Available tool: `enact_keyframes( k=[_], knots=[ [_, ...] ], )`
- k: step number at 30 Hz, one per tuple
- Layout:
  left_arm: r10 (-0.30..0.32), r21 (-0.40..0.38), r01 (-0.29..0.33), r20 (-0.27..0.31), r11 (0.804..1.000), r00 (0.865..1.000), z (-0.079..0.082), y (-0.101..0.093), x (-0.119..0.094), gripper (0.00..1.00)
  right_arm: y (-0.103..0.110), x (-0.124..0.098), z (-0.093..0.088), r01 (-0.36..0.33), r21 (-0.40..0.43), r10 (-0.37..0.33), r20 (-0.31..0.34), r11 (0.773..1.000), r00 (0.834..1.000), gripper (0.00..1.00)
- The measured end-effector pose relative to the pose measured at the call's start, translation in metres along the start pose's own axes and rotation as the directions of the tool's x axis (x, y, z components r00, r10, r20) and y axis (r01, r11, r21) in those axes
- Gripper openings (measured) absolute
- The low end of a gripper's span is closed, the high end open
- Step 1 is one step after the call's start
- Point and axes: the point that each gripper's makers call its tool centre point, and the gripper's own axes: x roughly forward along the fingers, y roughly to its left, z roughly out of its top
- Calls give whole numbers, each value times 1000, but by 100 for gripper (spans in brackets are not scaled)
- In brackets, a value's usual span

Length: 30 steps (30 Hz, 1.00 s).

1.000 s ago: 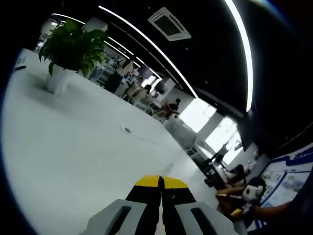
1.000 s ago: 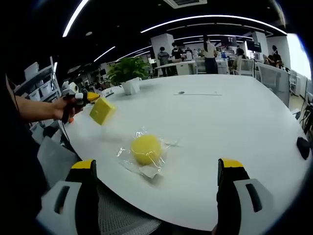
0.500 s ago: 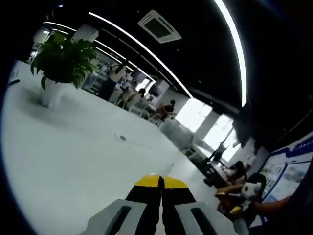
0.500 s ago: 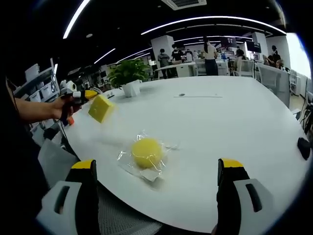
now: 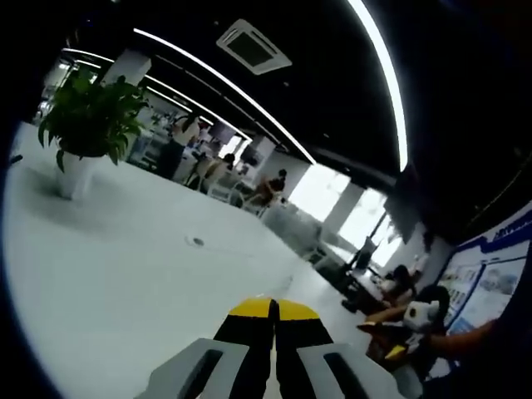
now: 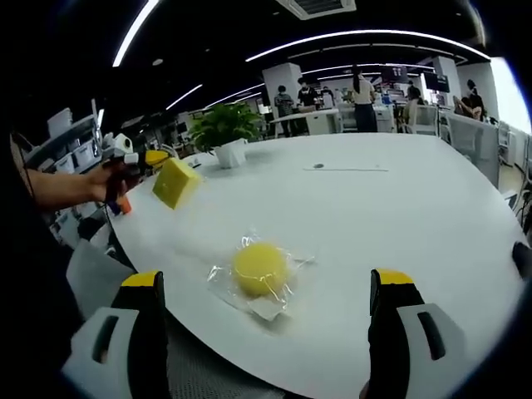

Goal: Compare the silicone blocks by pressing each to a similar depth, holding the contact briefly, and releasing to observe deformation and rebound differences across the visible hardness samples.

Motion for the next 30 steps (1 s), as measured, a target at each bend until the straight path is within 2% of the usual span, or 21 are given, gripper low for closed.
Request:
enact_keyframes(
  k=[8,11,15,21,26,30],
  knots=[
    [-38,38,38,7,999,999,9,-17,2,0,7,13,14,-30,-22,30,12,999,999,96],
    [-58,50,58,7,997,998,12,-24,3,0,11,18,24,-44,-33,45,26,998,999,96],
    [-106,64,104,16,992,994,19,-43,3,0,18,27,39,-65,-53,67,40,996,997,96],
    [-168,98,169,-20,981,986,16,-61,6,0,30,37,54,-123,-69,126,47,990,991,96],
    [-233,83,232,7,969,972,26,-80,4,0,40,44,60,-172,-74,175,39,982,984,96],
    [-278,58,275,43,960,960,39,-94,1,0,55,51,66,-234,-109,237,17,966,971,96]
  ],
)
